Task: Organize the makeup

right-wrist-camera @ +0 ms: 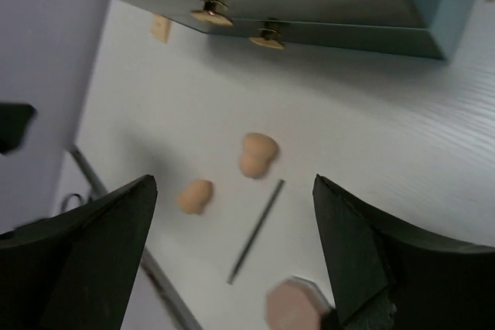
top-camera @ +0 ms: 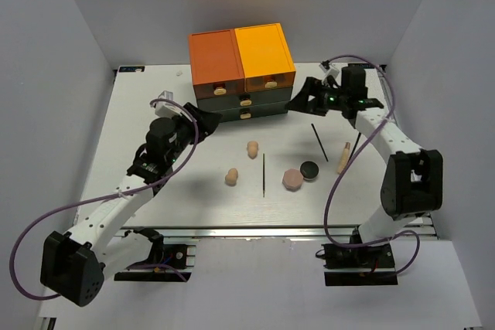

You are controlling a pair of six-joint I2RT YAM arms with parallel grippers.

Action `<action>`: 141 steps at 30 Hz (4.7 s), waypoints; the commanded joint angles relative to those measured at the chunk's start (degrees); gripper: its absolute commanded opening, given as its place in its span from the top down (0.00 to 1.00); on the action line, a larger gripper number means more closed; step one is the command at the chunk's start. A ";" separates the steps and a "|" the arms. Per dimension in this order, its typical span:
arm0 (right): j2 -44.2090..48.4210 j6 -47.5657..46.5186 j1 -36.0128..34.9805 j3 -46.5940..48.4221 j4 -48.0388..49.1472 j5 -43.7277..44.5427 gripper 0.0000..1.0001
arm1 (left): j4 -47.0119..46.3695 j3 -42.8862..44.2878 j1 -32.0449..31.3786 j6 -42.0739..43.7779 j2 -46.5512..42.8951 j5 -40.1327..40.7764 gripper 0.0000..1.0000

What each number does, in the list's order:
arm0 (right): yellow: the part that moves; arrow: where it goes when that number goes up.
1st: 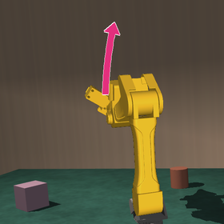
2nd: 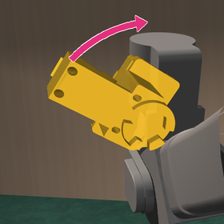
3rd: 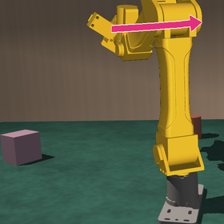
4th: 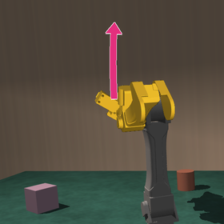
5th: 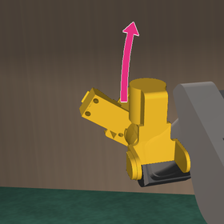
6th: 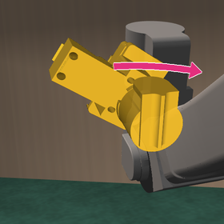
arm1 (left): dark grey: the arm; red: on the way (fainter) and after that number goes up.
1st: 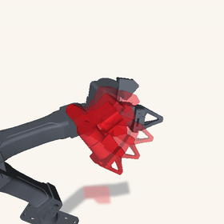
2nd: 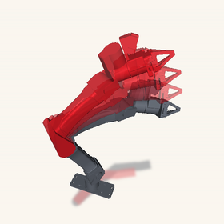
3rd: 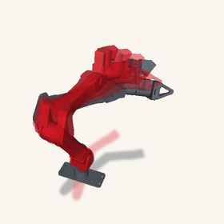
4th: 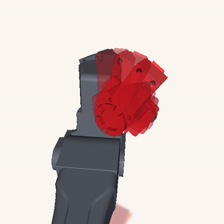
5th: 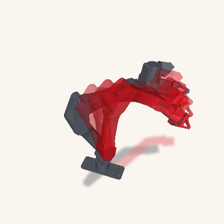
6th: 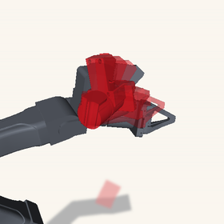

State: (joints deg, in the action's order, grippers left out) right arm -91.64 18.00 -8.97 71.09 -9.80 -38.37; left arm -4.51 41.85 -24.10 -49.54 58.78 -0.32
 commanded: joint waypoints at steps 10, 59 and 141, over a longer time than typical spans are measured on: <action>-12.42 32.01 -10.80 10.81 19.39 8.56 0.12 | -12.62 -4.40 -2.27 -7.41 1.24 10.51 0.22; 9.46 25.51 -9.48 -16.77 25.45 11.05 0.22 | -0.50 -2.48 -2.27 7.78 0.71 9.56 0.12; 21.32 -39.62 -21.53 -28.46 15.78 10.51 0.19 | 4.96 44.67 -16.42 23.88 30.36 13.85 0.19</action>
State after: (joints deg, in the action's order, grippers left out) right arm -70.48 -22.81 -30.28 40.10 3.36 -27.14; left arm 2.70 88.77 -40.91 -24.36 98.45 10.81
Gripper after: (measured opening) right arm 0.812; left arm 0.811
